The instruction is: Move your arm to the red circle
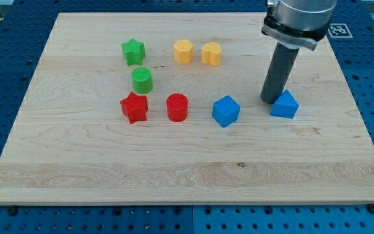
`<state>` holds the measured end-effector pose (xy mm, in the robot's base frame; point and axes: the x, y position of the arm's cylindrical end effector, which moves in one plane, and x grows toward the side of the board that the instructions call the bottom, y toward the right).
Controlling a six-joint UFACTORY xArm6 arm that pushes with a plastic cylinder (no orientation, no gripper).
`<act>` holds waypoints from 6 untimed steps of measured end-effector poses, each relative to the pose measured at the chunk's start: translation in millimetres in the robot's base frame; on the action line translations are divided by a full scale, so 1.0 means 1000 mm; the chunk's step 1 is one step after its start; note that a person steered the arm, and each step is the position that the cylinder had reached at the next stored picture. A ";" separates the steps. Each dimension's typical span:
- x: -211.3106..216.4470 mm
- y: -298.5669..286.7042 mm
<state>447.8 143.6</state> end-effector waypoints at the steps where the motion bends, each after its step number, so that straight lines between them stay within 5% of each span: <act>1: 0.016 0.008; 3: 0.038 0.026; 6: -0.031 -0.122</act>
